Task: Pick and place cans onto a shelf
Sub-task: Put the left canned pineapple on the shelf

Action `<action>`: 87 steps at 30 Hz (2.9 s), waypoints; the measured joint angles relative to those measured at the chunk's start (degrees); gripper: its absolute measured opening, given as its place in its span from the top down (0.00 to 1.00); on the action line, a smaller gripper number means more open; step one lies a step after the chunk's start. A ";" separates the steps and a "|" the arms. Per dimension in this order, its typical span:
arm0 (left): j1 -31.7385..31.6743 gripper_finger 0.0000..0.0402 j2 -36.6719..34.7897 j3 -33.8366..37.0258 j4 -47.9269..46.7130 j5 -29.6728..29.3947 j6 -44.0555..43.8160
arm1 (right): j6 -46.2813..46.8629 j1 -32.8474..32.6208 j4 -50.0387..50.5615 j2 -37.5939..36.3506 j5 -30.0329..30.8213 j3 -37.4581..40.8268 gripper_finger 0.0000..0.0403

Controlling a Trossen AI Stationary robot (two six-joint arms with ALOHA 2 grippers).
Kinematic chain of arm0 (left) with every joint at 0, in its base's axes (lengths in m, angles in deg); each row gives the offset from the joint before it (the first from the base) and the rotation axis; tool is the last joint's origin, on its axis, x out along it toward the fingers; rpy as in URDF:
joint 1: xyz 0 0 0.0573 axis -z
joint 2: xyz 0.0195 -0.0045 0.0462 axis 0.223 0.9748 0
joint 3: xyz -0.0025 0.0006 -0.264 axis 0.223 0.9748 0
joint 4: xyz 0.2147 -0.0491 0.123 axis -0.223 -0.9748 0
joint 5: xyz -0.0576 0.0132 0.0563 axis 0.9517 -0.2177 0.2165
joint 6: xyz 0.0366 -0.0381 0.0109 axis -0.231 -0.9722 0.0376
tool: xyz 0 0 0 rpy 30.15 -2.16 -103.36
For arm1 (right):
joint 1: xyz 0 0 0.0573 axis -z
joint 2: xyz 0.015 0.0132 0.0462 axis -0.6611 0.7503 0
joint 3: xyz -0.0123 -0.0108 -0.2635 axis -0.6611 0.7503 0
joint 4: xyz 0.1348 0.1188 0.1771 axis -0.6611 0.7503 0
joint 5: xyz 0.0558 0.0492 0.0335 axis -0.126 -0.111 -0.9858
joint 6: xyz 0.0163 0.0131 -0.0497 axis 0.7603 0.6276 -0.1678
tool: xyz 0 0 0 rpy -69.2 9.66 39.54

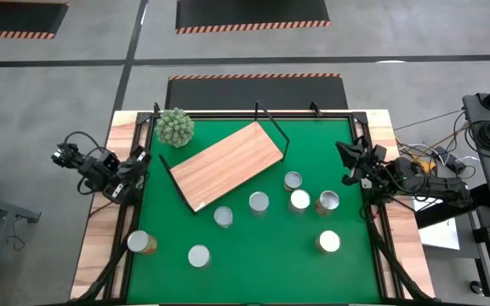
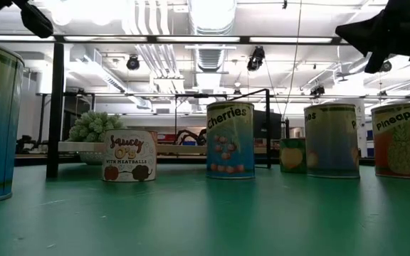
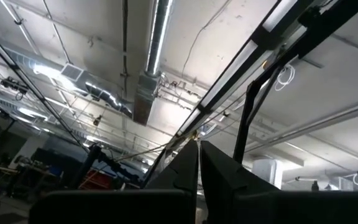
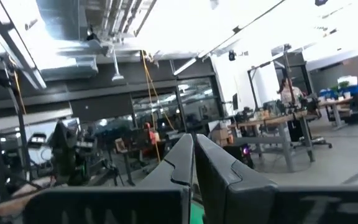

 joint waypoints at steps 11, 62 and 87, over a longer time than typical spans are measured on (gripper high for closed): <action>0.07 1.00 21.82 -14.69 0.70 -4.30 -12.85 | -2.89 0.00 4.60 3.78 -0.42 -6.92 0.98; 21.97 0.55 67.75 -56.71 -125.92 34.28 -134.48 | -2.91 0.00 1.92 6.33 -0.52 -7.24 0.98; 24.27 0.12 72.82 -56.22 -129.23 33.57 -134.11 | -3.63 0.00 2.38 6.33 -0.50 -7.24 0.98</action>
